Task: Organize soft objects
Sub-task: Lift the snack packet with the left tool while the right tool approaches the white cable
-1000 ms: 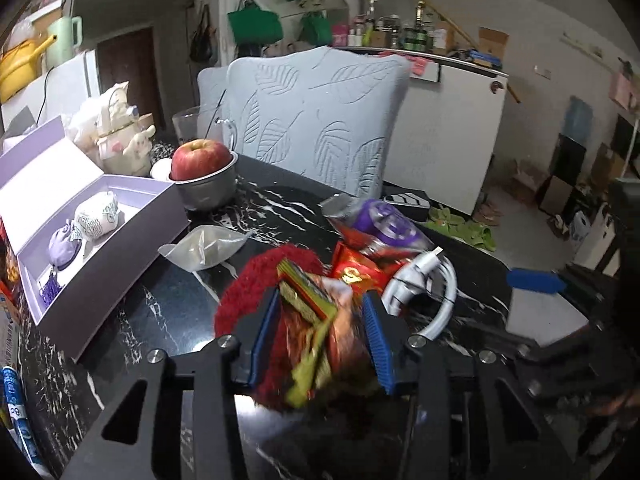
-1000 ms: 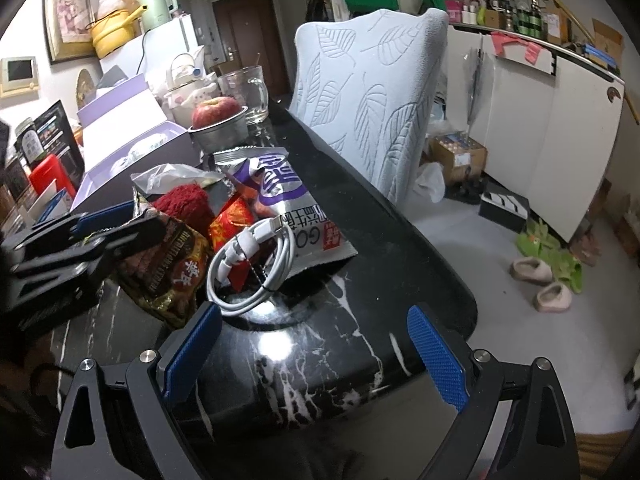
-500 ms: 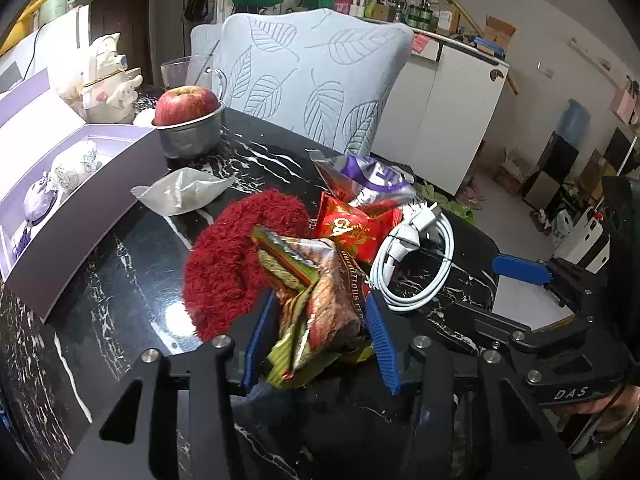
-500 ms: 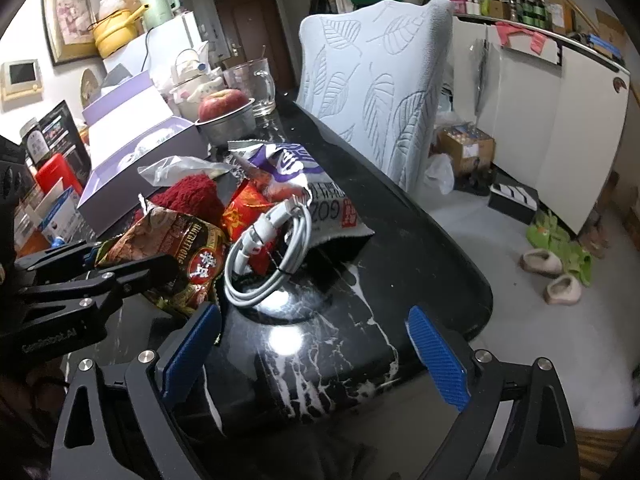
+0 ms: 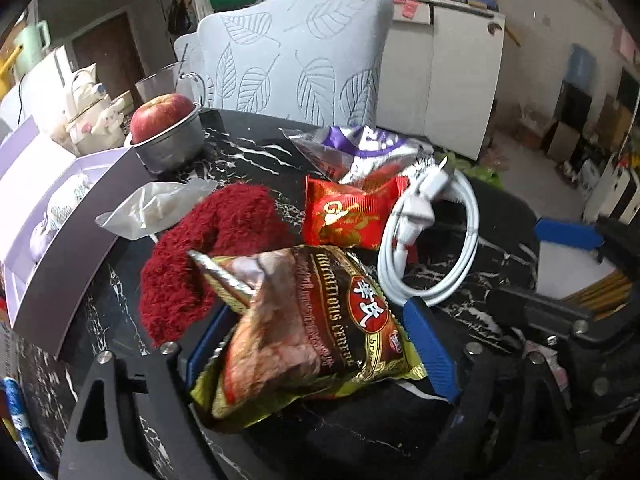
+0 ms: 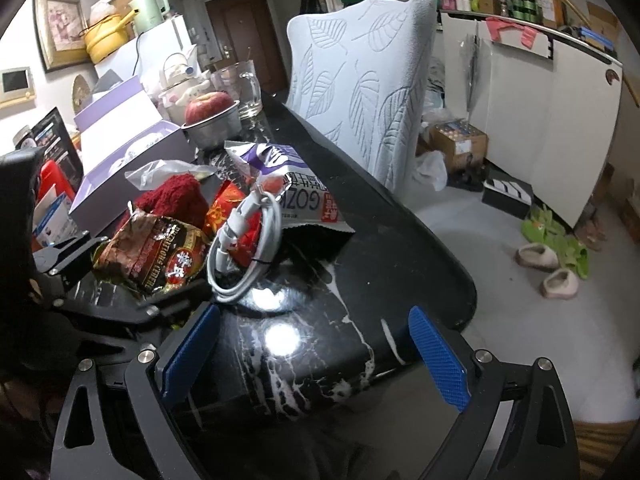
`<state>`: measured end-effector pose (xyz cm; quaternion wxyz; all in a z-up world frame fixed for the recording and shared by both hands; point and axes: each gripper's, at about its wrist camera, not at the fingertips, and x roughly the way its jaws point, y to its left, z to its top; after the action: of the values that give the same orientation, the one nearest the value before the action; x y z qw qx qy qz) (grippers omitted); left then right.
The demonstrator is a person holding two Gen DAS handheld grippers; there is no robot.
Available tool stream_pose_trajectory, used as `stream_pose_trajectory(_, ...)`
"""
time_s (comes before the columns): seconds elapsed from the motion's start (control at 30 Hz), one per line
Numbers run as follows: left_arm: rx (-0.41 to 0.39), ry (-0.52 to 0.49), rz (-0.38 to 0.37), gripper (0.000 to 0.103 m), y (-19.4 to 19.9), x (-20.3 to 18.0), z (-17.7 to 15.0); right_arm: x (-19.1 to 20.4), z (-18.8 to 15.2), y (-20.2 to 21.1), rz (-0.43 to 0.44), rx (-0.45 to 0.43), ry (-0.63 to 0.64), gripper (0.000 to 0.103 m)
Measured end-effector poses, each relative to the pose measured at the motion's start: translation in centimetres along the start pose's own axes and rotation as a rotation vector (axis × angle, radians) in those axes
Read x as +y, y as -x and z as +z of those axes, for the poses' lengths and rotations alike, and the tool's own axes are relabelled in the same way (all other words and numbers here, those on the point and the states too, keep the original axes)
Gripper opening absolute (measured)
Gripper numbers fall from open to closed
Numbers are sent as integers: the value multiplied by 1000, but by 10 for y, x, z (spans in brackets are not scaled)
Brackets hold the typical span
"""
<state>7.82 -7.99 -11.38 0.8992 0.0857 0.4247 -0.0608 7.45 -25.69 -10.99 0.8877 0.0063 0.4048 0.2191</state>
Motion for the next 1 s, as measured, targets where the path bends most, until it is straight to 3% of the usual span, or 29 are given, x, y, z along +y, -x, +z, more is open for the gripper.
stream_pose_trajectory(0.13,3,13,-21,85,1,4,0,-1,0,0,3,1,-6,96)
stream_pose_trajectory(0.2,-1,11,-15,74,2,7,-1,-1,0,0,9,2,-12,96)
stream_pose_trajectory(0.3,0,10,-33,67,9,11,-4,-1,0,1,26,-4,-20,96)
stream_pose_trajectory(0.53,-20,43,-101,66,41,19,-25,16,14,-3,54,-52,29,96)
stream_pose_trajectory(0.73,-25,128,-87,66,60,35,-40,35,20,-21,62,-45,61,95)
stream_pose_trajectory(0.87,-37,177,-56,66,71,48,-49,36,24,-34,80,-14,10,74)
stream_pose_trajectory(0.93,-39,194,-46,66,73,53,-51,34,24,-36,99,-16,-21,69)
stream_pose_trajectory(1.0,-41,205,-37,66,73,59,-52,34,24,-37,105,-6,-18,54)
